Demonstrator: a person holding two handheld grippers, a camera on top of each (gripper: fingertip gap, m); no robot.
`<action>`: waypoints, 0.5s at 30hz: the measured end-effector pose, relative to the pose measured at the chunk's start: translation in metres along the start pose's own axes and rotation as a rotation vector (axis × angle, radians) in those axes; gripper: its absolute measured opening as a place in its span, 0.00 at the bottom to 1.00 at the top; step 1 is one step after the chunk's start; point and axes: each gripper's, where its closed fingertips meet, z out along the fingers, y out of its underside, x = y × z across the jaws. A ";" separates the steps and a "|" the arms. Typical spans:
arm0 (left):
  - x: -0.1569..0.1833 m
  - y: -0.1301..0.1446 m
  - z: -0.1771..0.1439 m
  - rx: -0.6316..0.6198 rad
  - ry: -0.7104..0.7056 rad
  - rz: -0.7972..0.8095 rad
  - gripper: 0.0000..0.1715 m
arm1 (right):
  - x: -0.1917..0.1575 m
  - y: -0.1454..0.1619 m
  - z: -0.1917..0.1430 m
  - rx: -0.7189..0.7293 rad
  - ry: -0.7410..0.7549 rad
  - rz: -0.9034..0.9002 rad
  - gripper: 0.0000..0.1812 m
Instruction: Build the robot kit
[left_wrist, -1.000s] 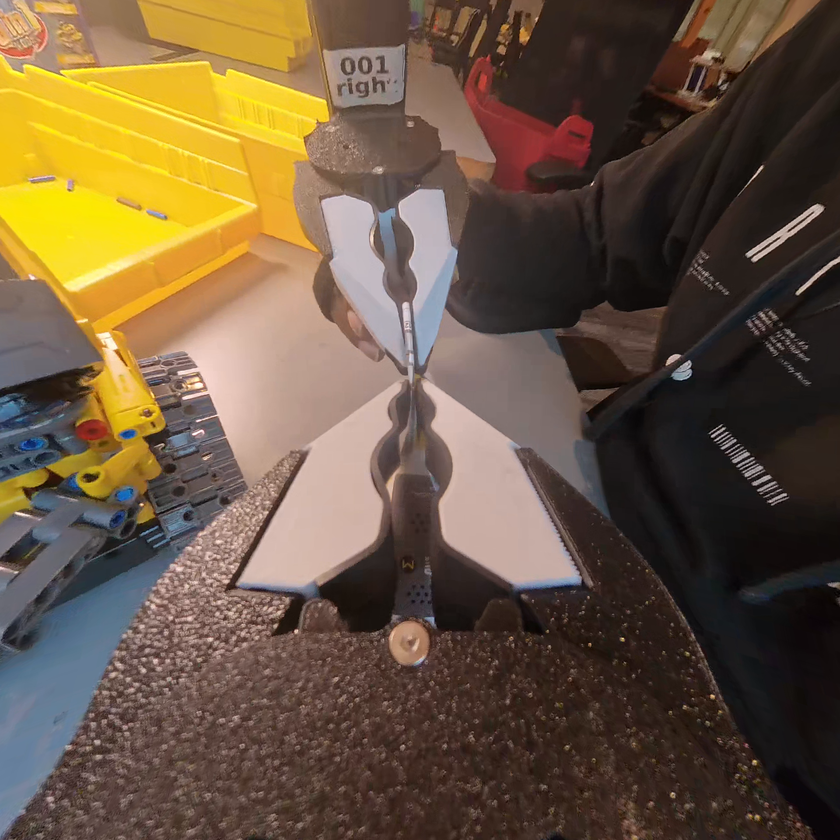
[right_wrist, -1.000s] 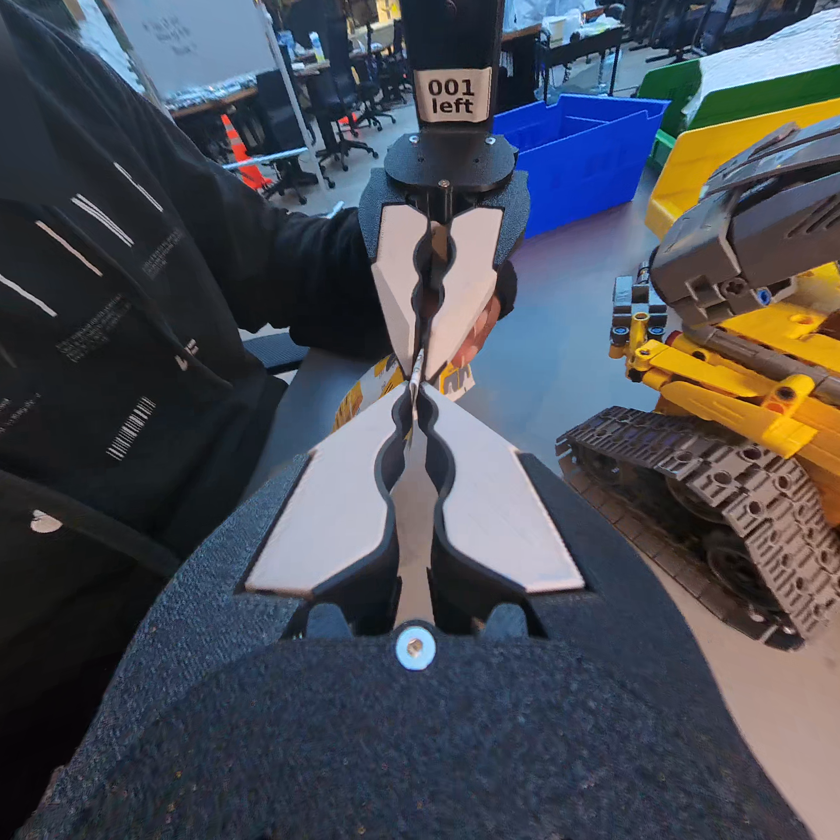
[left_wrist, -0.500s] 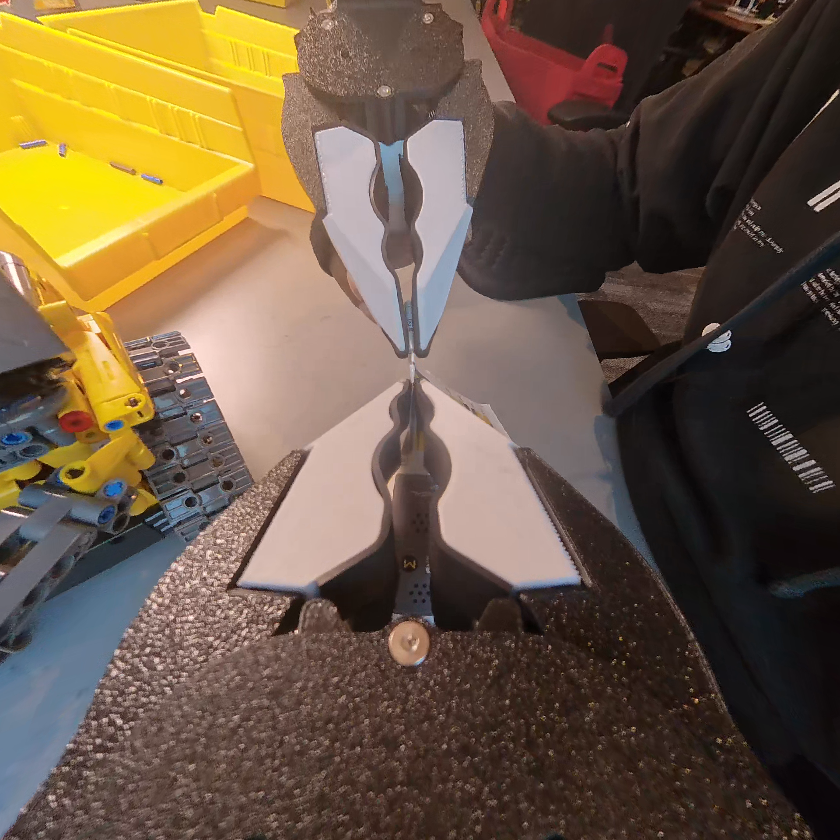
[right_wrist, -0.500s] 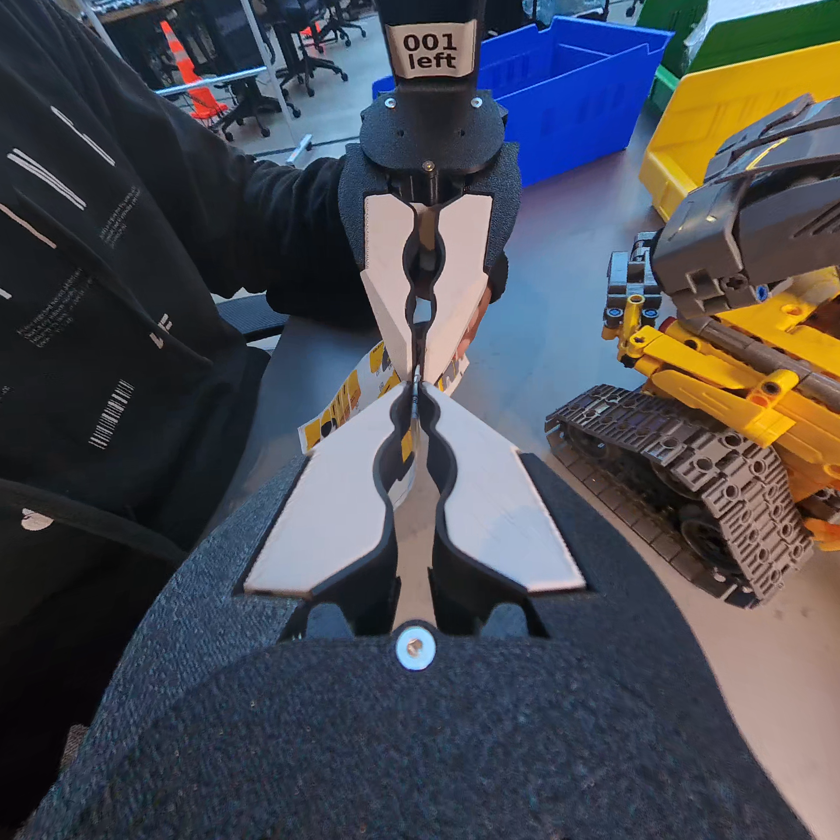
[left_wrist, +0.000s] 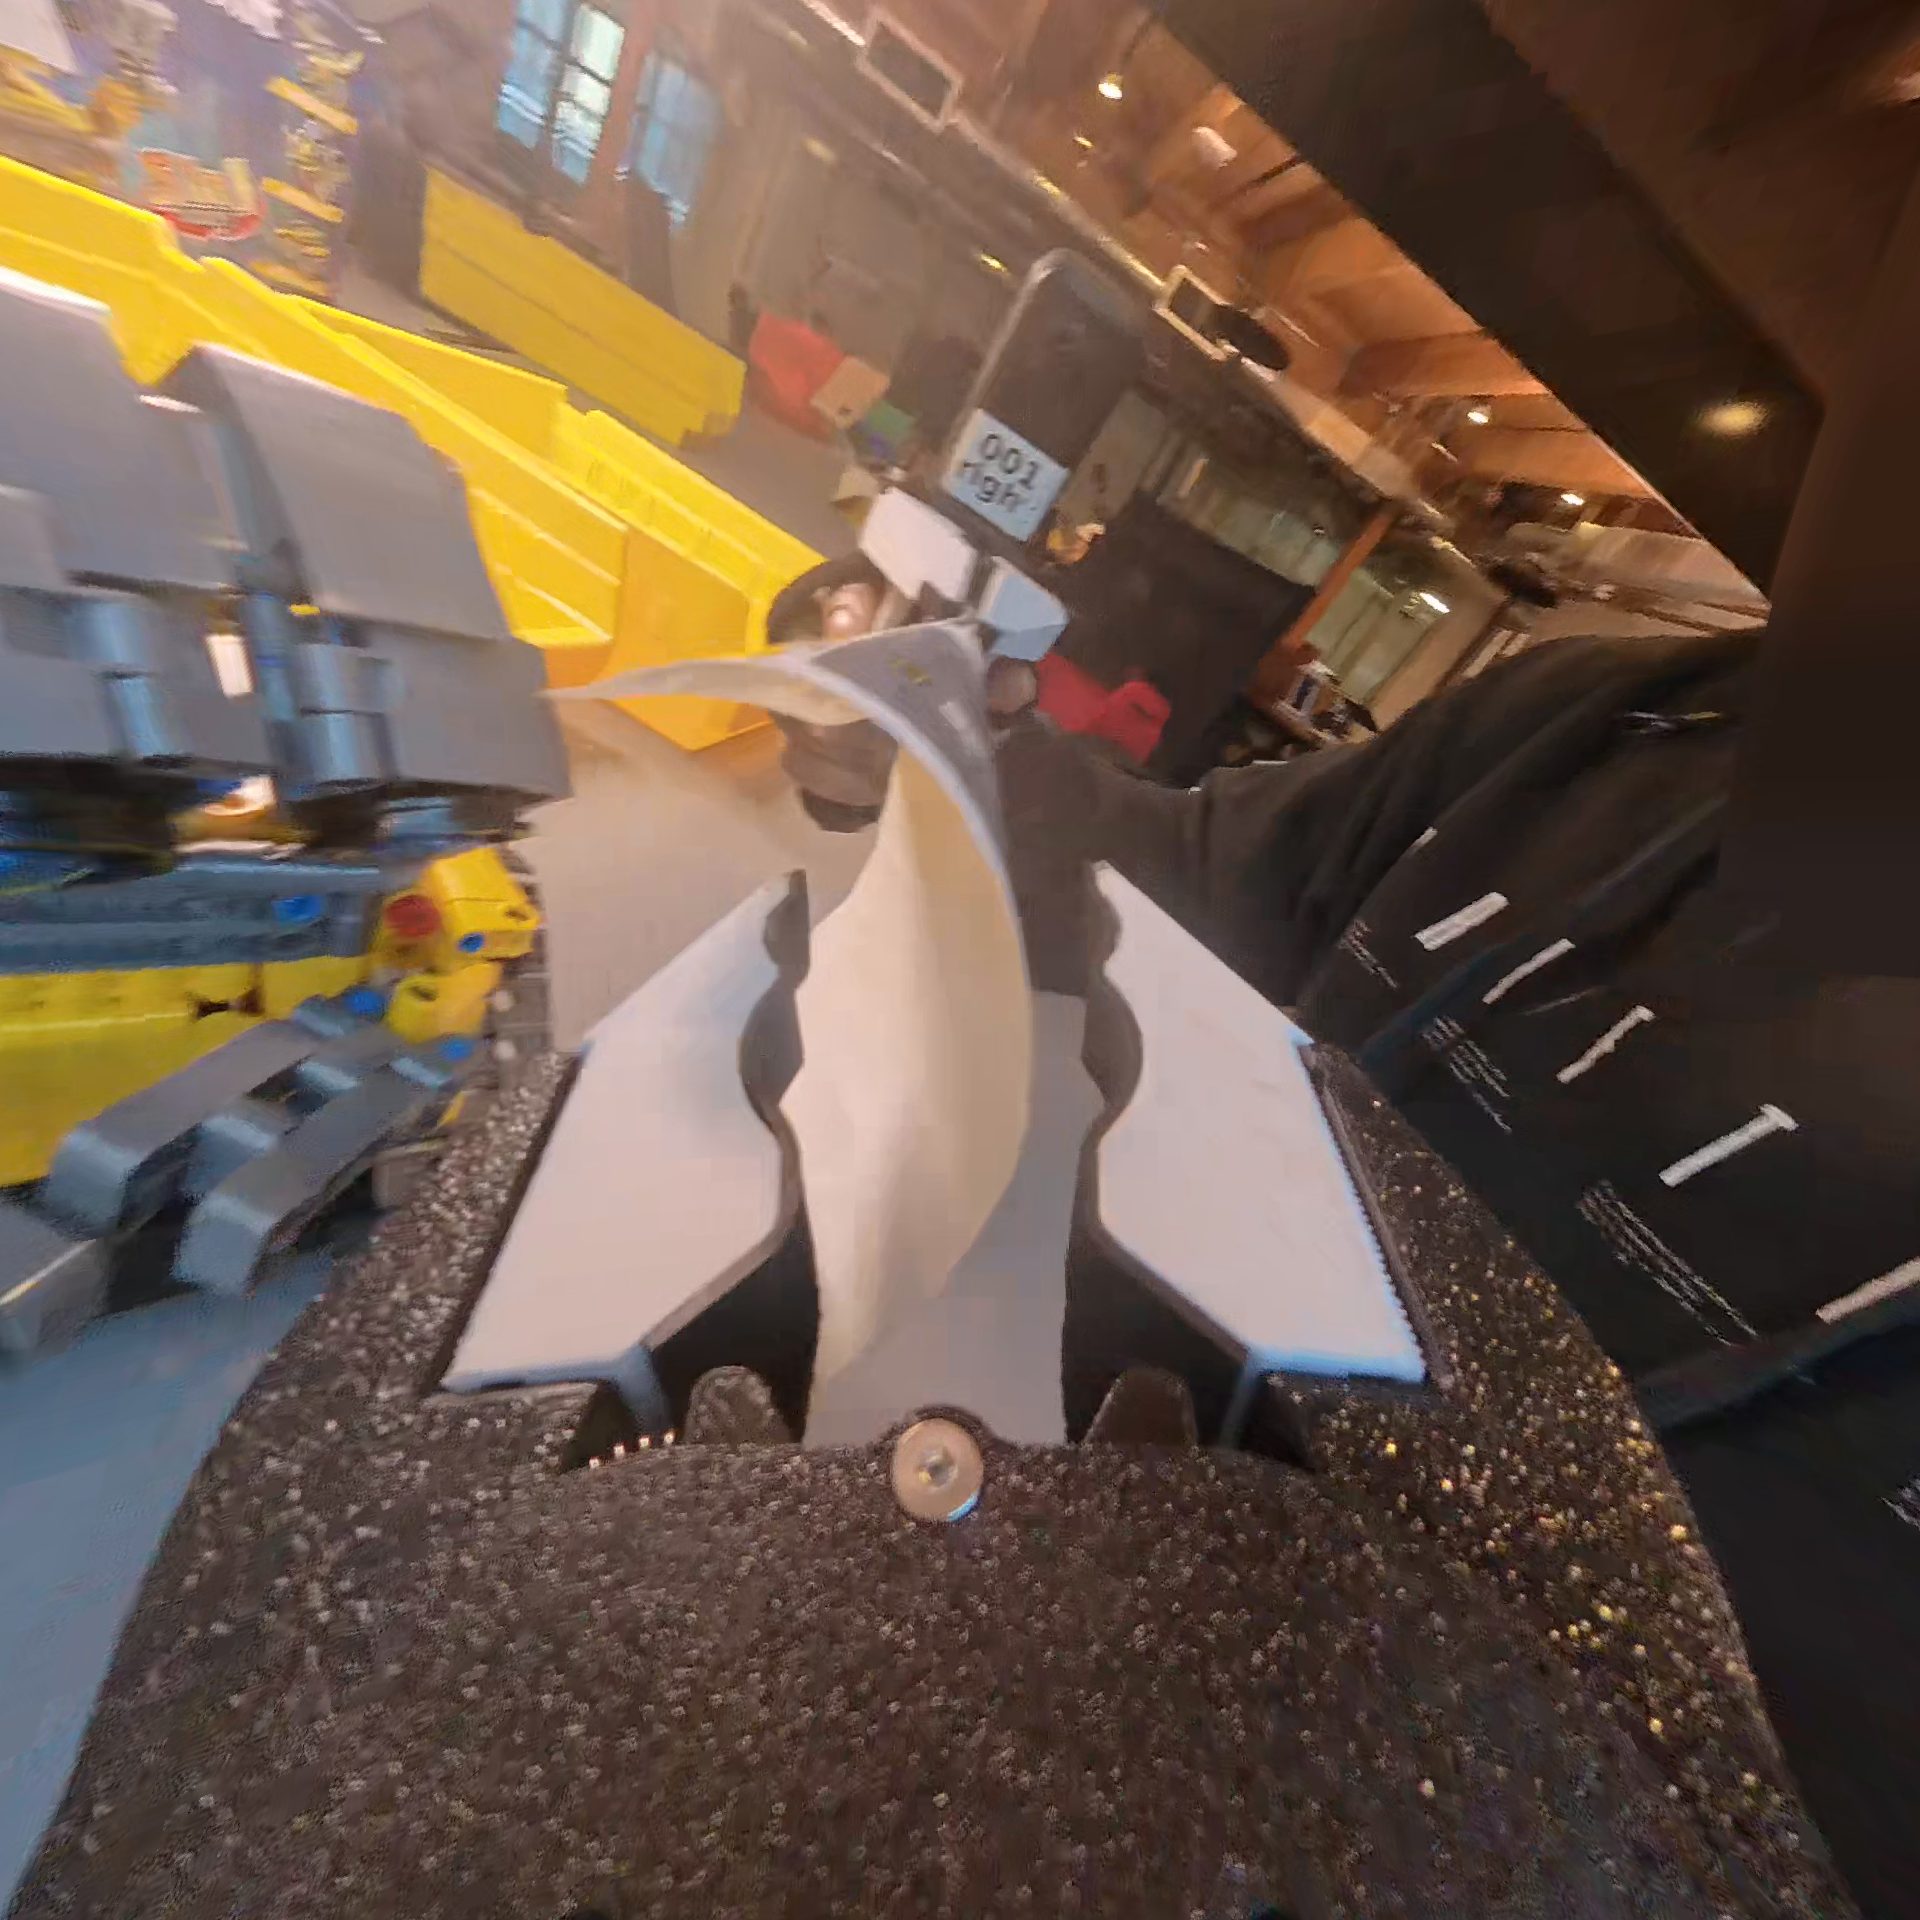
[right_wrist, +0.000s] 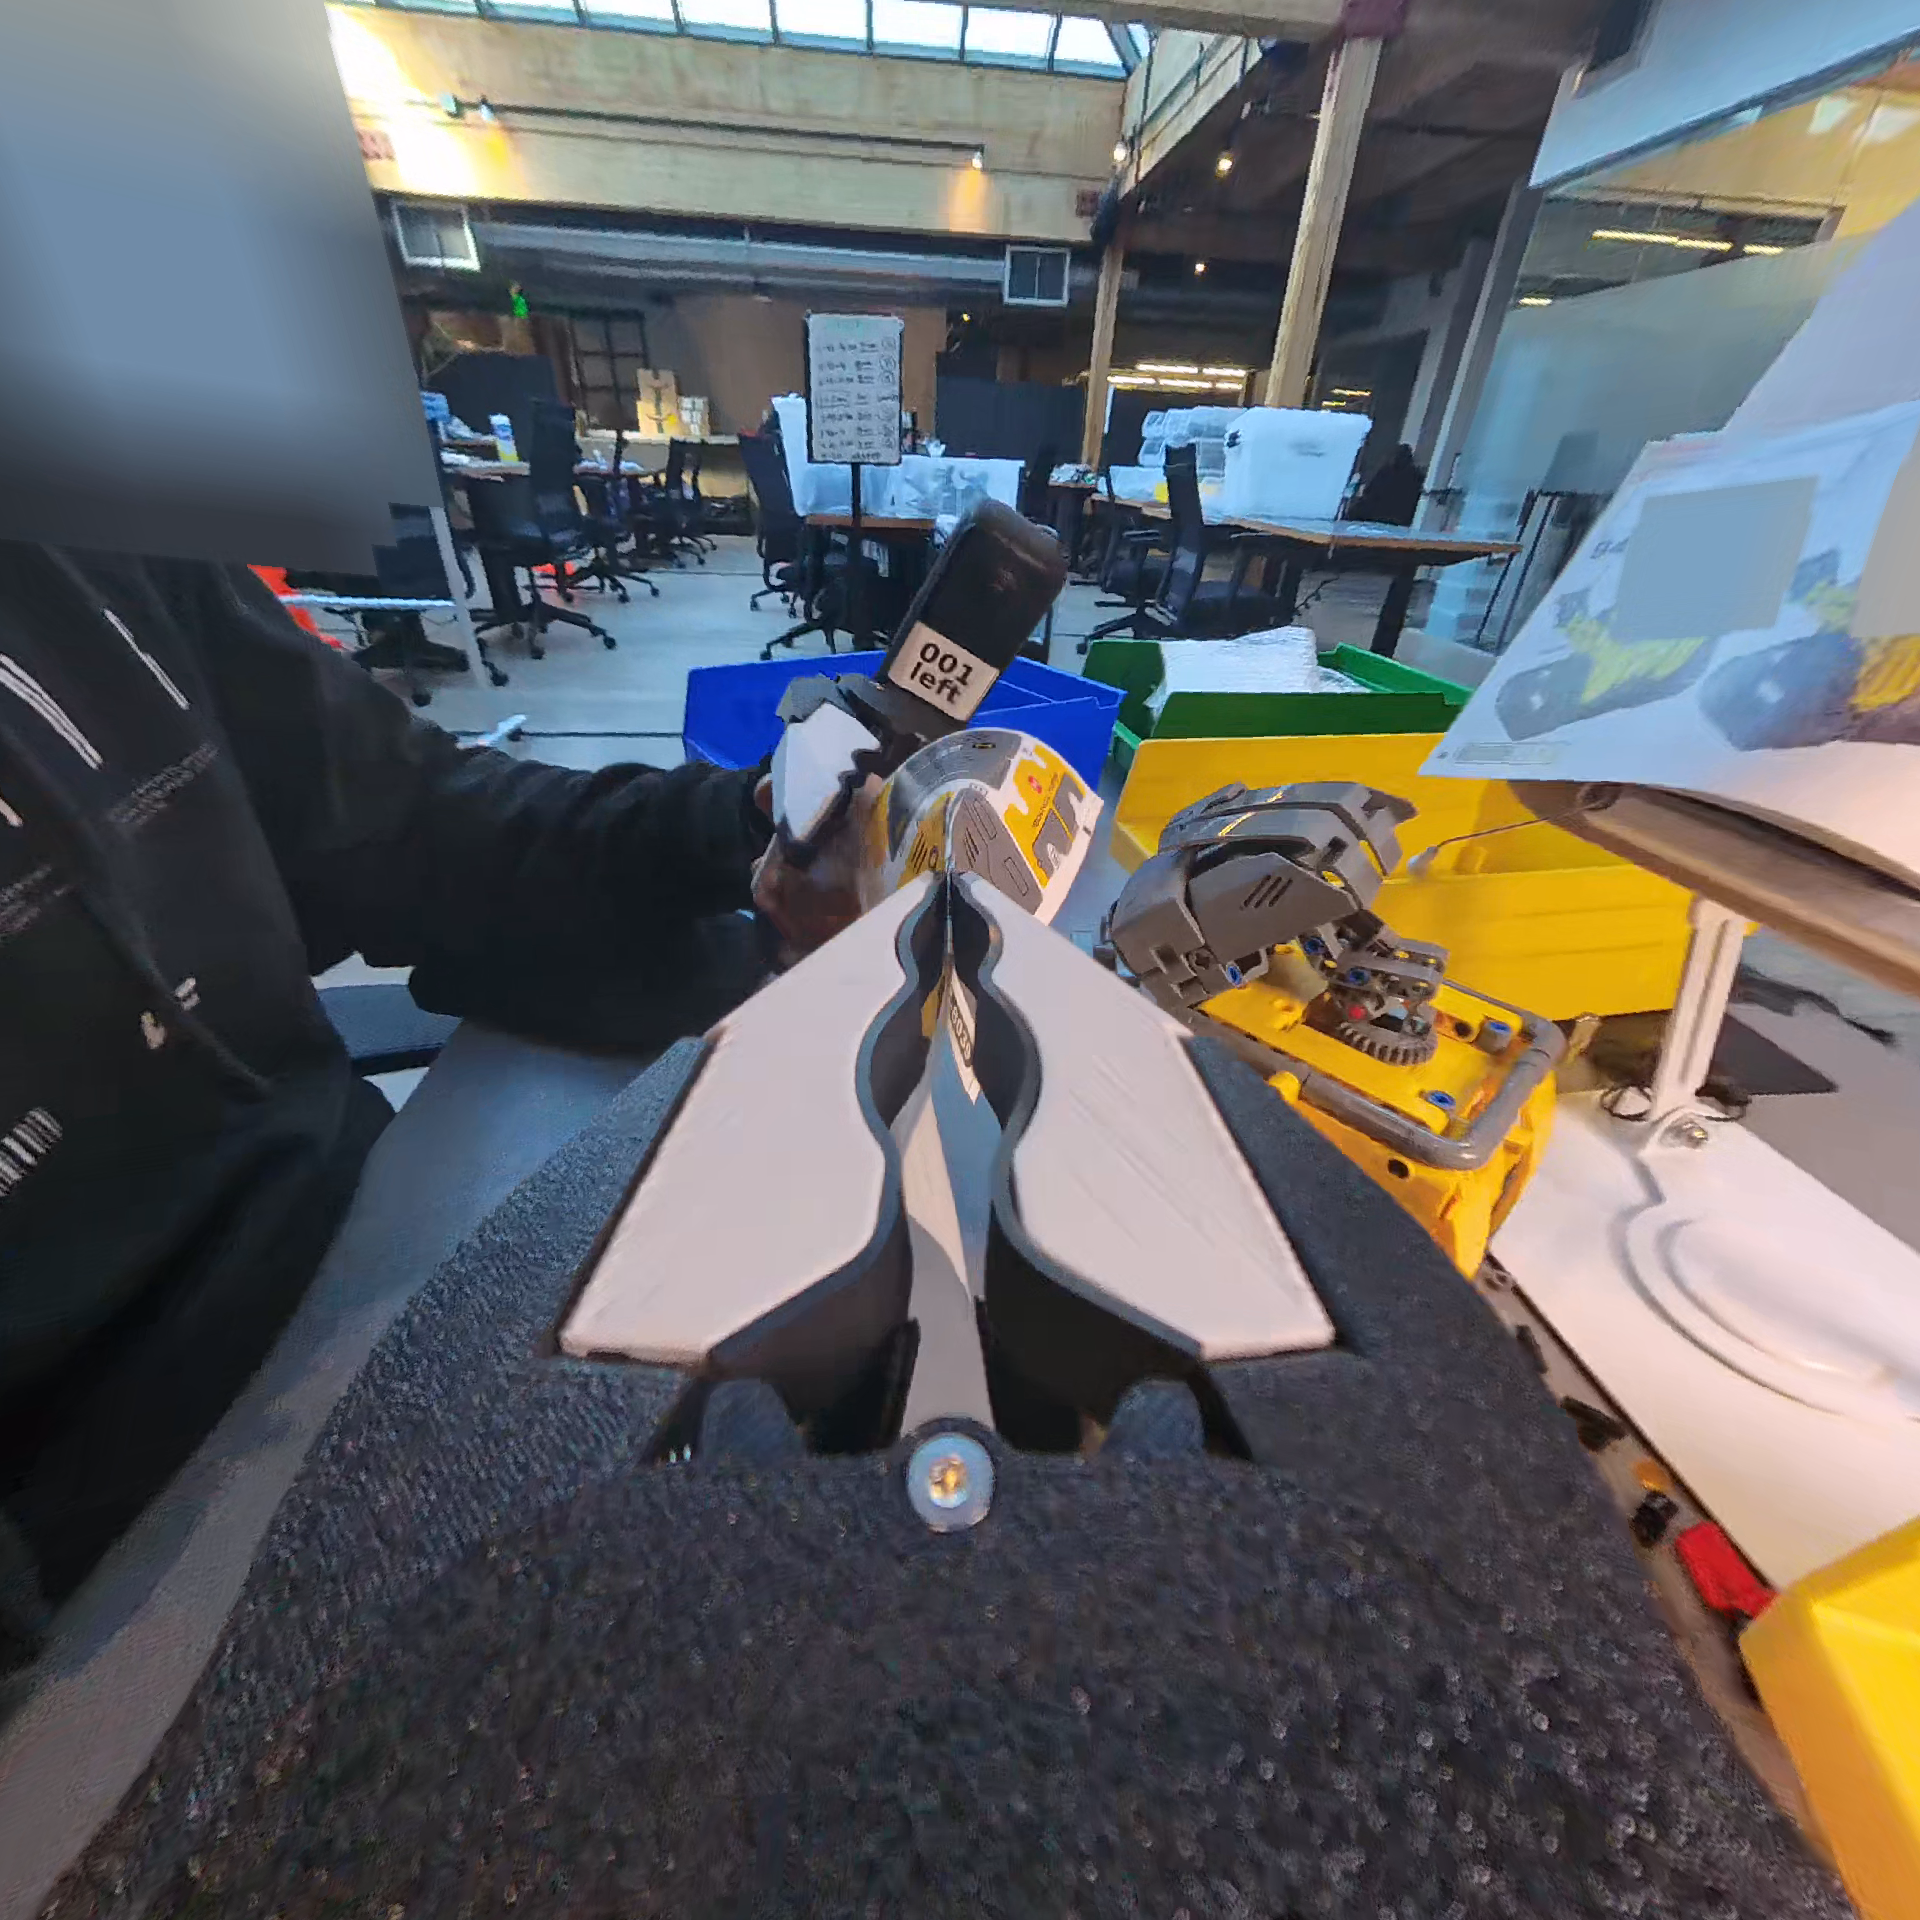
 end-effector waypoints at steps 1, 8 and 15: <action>0.005 0.002 0.005 -0.010 0.013 0.023 0.25 | -0.002 0.002 0.001 -0.013 0.005 -0.029 0.00; -0.003 0.007 0.010 -0.070 -0.133 0.193 0.00 | -0.014 0.020 0.008 -0.125 -0.037 -0.066 0.01; -0.011 0.014 0.007 -0.167 -0.257 0.353 0.00 | -0.015 0.034 0.007 -0.234 -0.050 -0.070 0.02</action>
